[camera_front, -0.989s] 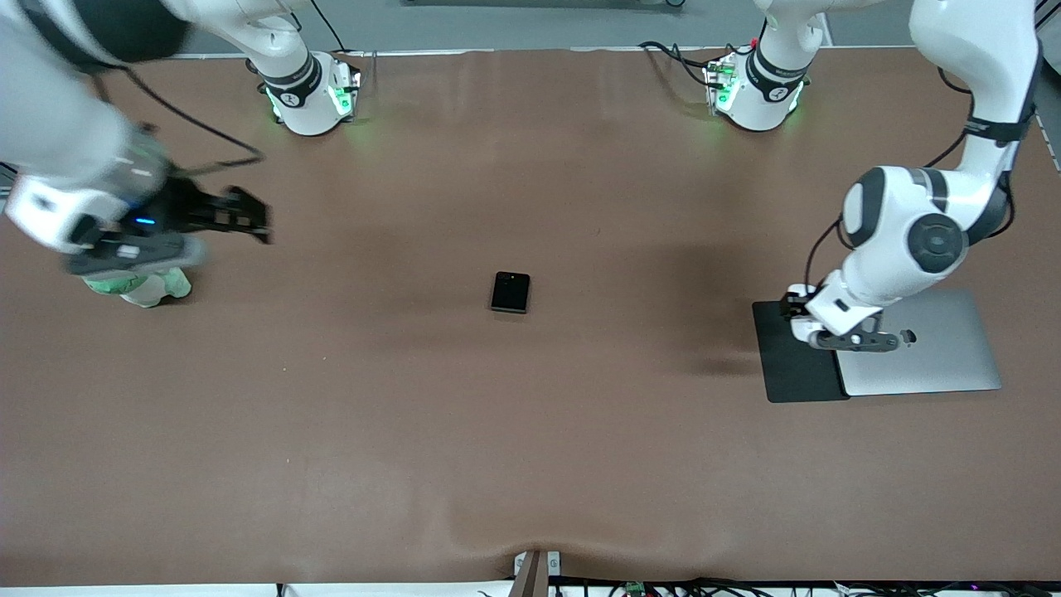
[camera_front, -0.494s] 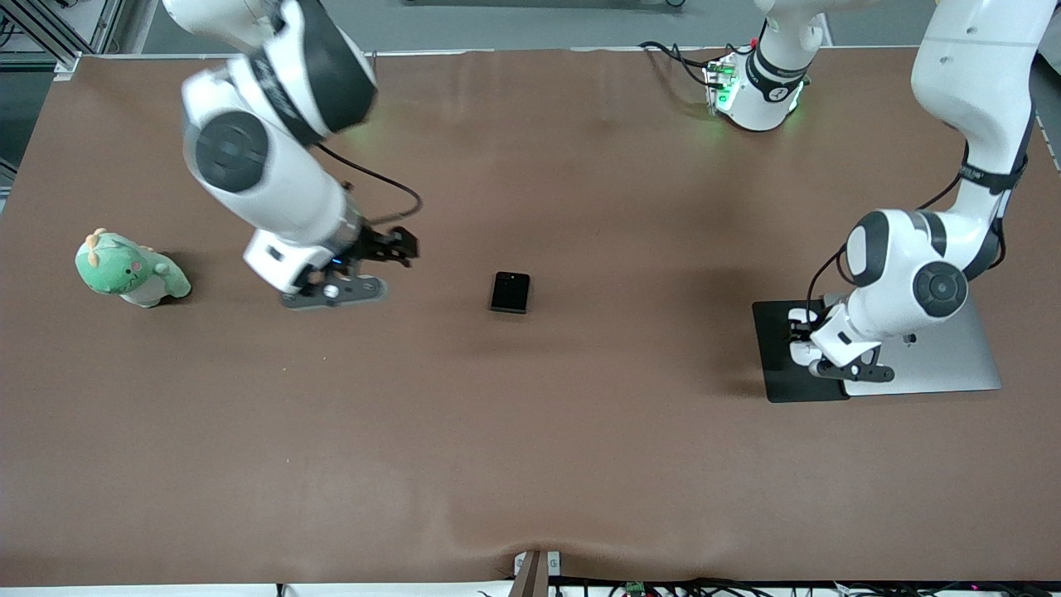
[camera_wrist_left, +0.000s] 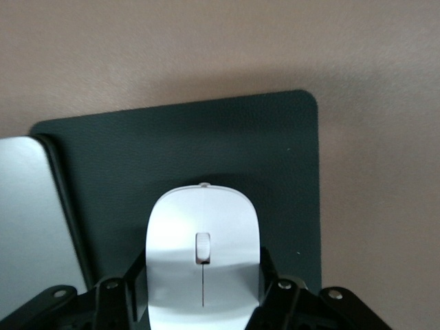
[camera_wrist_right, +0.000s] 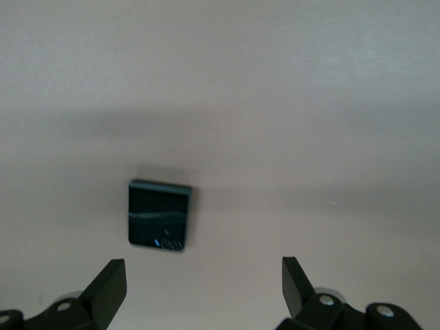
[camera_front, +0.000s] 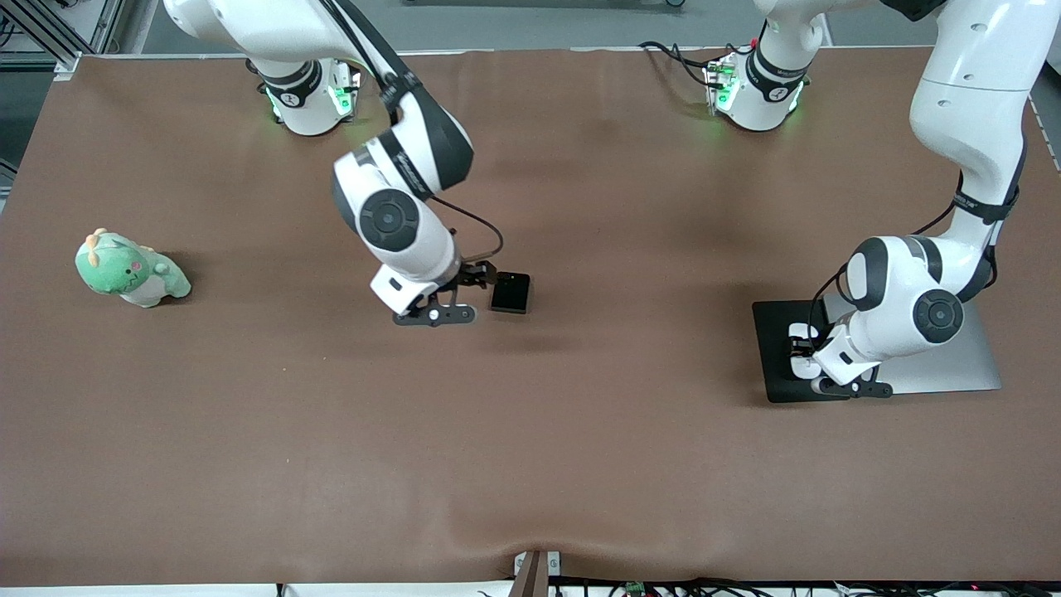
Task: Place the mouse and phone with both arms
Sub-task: 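Release the mouse on the pad while the right gripper grasps the phone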
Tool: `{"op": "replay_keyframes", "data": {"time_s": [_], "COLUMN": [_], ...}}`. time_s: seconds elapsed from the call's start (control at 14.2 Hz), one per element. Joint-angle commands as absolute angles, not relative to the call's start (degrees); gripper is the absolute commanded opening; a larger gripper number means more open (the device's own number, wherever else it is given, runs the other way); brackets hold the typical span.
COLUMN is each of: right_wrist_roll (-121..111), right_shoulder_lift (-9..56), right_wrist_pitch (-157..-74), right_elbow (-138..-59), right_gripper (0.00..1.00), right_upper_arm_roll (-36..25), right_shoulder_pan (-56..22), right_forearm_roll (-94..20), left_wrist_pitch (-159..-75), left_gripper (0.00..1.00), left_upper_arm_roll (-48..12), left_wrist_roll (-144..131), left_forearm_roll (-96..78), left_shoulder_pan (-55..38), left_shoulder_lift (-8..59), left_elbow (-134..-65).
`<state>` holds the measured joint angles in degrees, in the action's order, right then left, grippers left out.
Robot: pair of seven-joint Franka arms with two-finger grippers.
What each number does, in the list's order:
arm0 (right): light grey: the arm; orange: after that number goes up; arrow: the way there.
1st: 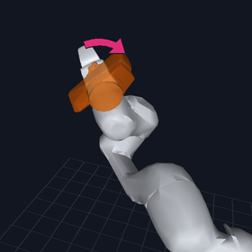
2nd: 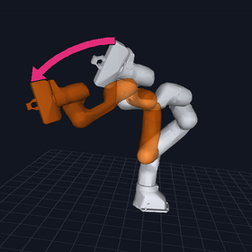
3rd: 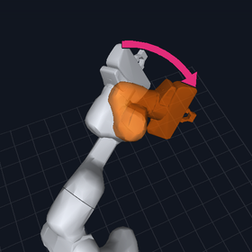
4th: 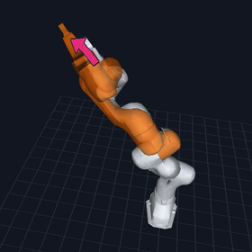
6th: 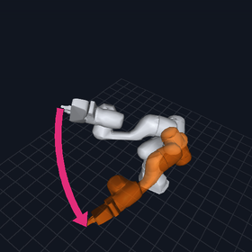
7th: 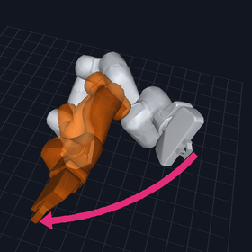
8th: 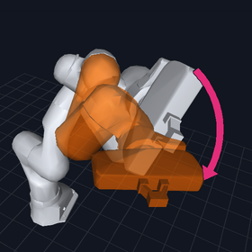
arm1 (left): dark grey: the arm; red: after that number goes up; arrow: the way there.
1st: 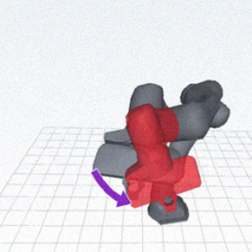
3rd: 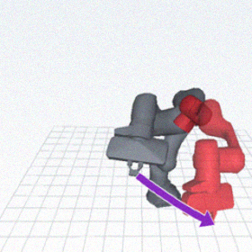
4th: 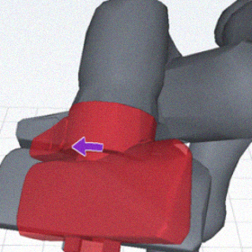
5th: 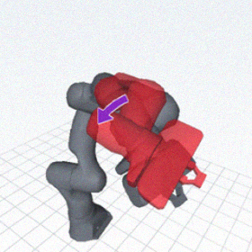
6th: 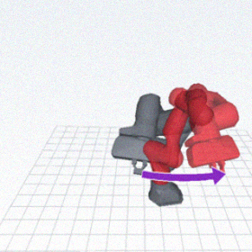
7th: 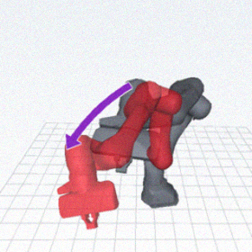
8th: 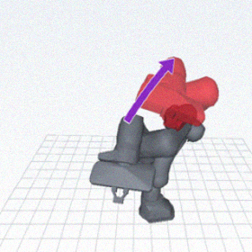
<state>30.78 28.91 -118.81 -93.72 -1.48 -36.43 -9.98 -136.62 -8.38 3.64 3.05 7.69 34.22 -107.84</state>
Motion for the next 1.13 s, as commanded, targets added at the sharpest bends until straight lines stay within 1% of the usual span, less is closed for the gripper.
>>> {"op": "replay_keyframes", "data": {"time_s": [0.0,0.07,0.14,0.28,0.35,0.42,0.57,0.71,0.85,0.92,1.06], "right_wrist_roll": [33.4,33.5,33.7,36.2,37.8,39.6,43.5,44.8,44.7,44.6,44.8], "right_shoulder_lift": [29.1,29.0,29.0,29.2,29.5,30.1,31.5,31.7,32.6,32.8,32.8], "right_wrist_pitch": [-127.9,-131.7,-134.4,-140.7,-142.9,-143.5,-145.5,-145.6,-145.7,-145.8,-146.0], "right_elbow": [-99.7,-102.3,-104.0,-106.8,-107.7,-107.7,-107.7,-107.7,-107.6,-107.6,-107.4], "right_gripper": [1.0,1.0,1.0,1.0,1.0,1.0,1.0,1.0,1.0,1.0,1.0], "right_upper_arm_roll": [-2.2,-2.1,-2.1,-2.1,-2.1,-2.1,-2.2,-2.3,-2.5,-2.8,-2.8], "right_shoulder_pan": [-38.1,-38.1,-38.5,-40.2,-41.4,-42.5,-44.2,-45.9,-48.0,-48.3,-47.9], "right_forearm_roll": [-11.1,-11.1,-11.2,-12.2,-12.6,-12.6,-12.6,-12.5,-11.9,-10.7,-4.9], "left_wrist_pitch": [-137.3,-137.3,-137.3,-137.2,-137.1,-137.0,-136.2,-134.0,-130.5,-128.7,-125.5], "left_gripper": [0.53,0.56,0.64,0.98,1.0,1.0,1.0,1.0,1.0,1.0,1.0], "left_upper_arm_roll": [-8.4,-8.5,-8.4,-8.5,-8.4,-8.3,-8.5,-9.0,-9.3,-9.7,-10.1], "left_wrist_roll": [4.0,4.0,4.0,4.0,4.0,4.0,4.2,4.0,3.8,3.8,4.1], "left_forearm_roll": [3.1,3.1,3.1,3.1,3.1,3.2,4.3,4.3,4.4,4.3,4.3], "left_shoulder_pan": [7.7,7.7,7.7,7.8,7.4,7.2,7.3,6.9,6.7,6.7,6.9], "left_shoulder_lift": [35.3,35.3,35.3,35.3,35.2,34.1,29.7,23.9,19.3,17.2,13.4], "left_elbow": [-107.3,-107.3,-107.3,-107.2,-107.3,-107.7,-108.8,-111.2,-111.0,-110.8,-110.5]}}
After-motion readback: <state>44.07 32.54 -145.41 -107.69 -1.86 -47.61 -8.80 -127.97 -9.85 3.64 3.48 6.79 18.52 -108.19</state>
